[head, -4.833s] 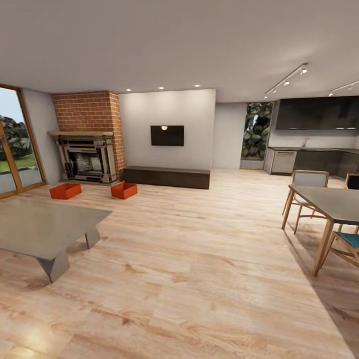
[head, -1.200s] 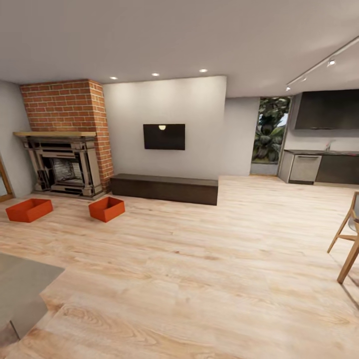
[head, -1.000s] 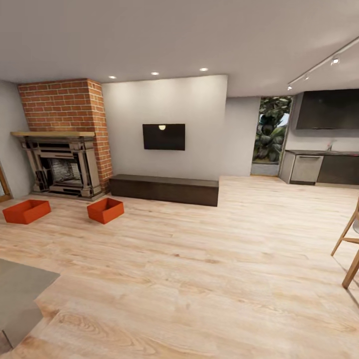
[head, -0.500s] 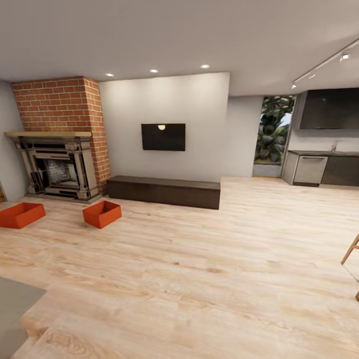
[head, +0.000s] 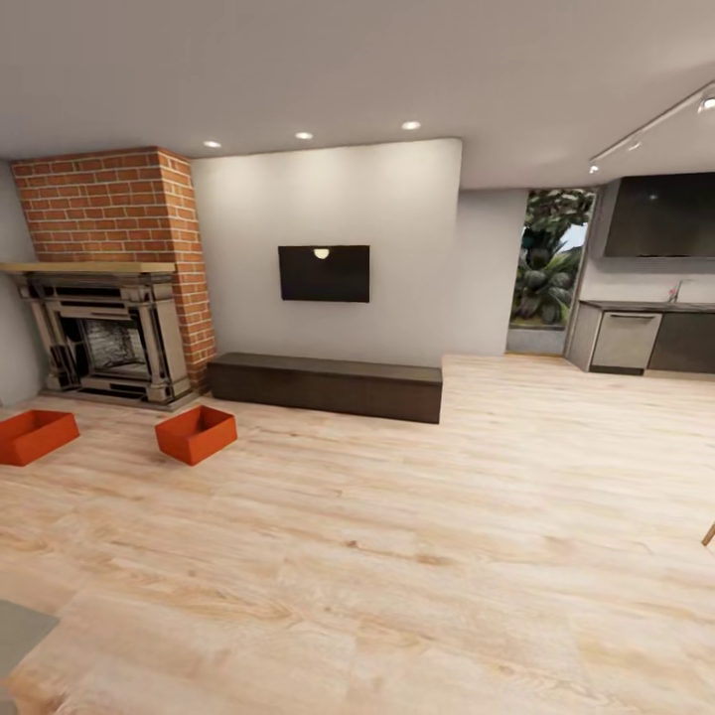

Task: Move the two storage containers from the living room to the garage. In the garage, place one container on the floor and stack the other container on top of it (either order is fine).

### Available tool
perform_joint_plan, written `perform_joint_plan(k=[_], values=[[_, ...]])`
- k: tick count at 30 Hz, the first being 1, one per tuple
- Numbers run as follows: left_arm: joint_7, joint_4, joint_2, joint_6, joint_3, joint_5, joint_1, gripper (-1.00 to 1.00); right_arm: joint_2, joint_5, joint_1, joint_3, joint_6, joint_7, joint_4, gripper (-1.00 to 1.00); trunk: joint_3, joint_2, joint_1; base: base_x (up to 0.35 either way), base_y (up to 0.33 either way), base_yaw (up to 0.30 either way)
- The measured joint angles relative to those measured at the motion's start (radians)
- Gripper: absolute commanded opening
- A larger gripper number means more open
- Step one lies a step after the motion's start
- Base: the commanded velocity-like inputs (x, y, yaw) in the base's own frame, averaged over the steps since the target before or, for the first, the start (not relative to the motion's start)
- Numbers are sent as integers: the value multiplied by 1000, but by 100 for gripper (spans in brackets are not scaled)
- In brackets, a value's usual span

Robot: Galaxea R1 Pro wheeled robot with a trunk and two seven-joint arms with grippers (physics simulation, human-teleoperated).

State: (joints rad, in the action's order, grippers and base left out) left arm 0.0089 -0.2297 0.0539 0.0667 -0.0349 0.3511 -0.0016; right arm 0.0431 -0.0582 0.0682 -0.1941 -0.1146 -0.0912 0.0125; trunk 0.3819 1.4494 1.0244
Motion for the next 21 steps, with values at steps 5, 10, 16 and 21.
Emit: perform_joint_plan(k=[5,10,16,21], values=[[0,-1,0,0,0,0,0,100,0,1,0,-1,-2,-1,0,100,0,0,0,324,0,0],[0,-1,0,-1,0,0,0,100,0,3,0,0,-3,-1,0,100,0,0,0,324,0,0],[0,-1,0,-1,0,0,0,100,0,6,0,0,-1,-1,0,100,0,0,0,324,0,0],[1,-1,0,-1,0,0,0,100,0,7,0,0,-1,-1,0,100,0,0,0,324,0,0]])
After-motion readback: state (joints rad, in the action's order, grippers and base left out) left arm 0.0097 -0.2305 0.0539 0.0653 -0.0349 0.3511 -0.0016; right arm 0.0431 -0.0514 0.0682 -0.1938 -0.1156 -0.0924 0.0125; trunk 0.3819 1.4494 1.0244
